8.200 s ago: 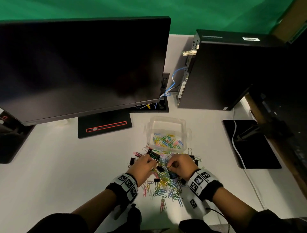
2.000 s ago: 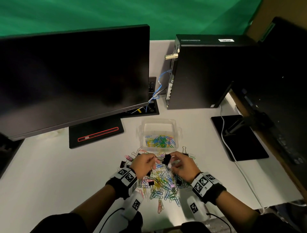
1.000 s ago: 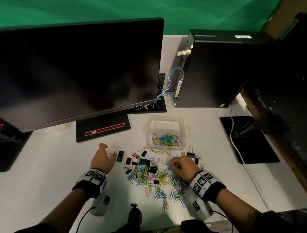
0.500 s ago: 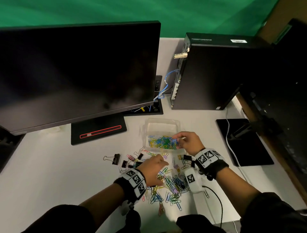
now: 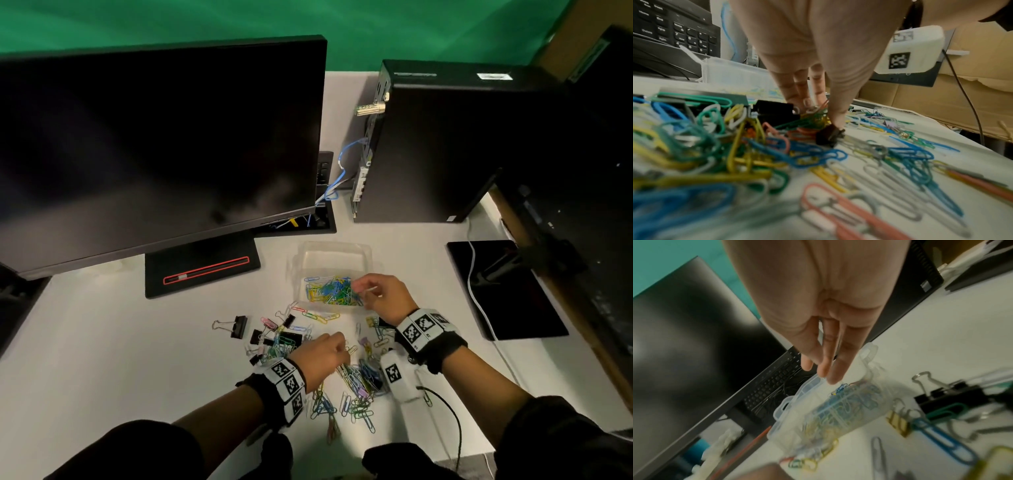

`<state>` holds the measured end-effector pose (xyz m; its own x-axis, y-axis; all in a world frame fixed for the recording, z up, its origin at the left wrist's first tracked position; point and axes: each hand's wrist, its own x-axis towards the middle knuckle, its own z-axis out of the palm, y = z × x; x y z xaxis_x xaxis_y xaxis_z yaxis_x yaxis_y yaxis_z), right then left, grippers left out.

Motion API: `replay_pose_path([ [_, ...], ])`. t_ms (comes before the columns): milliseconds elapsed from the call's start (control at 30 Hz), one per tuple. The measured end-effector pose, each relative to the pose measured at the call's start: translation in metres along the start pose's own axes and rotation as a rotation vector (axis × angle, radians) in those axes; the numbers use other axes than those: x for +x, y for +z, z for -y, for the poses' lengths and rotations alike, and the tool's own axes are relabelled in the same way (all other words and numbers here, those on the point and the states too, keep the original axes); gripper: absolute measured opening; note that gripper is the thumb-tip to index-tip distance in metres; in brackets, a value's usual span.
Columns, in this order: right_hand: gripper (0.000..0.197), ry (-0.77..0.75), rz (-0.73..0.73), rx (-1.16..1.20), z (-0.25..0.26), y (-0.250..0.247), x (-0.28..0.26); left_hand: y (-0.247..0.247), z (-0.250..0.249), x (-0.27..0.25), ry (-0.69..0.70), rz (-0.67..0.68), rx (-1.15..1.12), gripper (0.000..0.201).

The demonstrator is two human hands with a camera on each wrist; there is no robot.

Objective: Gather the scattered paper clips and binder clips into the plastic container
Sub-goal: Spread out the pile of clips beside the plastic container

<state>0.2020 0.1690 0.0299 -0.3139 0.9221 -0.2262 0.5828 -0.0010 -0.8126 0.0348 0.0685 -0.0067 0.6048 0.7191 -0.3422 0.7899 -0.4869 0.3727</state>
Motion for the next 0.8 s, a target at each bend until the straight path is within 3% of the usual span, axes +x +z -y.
replay_pose_path([
  [133,0.022,-0.007,0.167,-0.11,-0.007,0.004,-0.027,-0.006,0.003,0.003,-0.086,-0.009,-0.131,0.029],
  [267,0.021,0.019,0.347,-0.289,-0.015,0.013,-0.047,-0.015,0.006,0.0,-0.256,-0.142,-0.449,0.024],
  [500,0.074,0.002,0.448,-0.557,-0.015,0.036,-0.061,-0.017,0.018,-0.005,-0.419,-0.209,-1.171,0.019],
  [567,0.068,0.004,0.473,-0.599,-0.013,0.042,-0.061,-0.022,0.019,-0.007,-0.457,-0.219,-1.326,0.022],
  [700,0.034,-0.009,0.489,-0.627,-0.008,0.046,-0.057,-0.033,0.021,-0.007,-0.521,-0.225,-1.535,0.013],
  [800,0.024,-0.022,0.46,-0.596,-0.006,0.044,-0.057,-0.045,0.026,-0.007,-0.493,-0.24,-1.626,0.018],
])
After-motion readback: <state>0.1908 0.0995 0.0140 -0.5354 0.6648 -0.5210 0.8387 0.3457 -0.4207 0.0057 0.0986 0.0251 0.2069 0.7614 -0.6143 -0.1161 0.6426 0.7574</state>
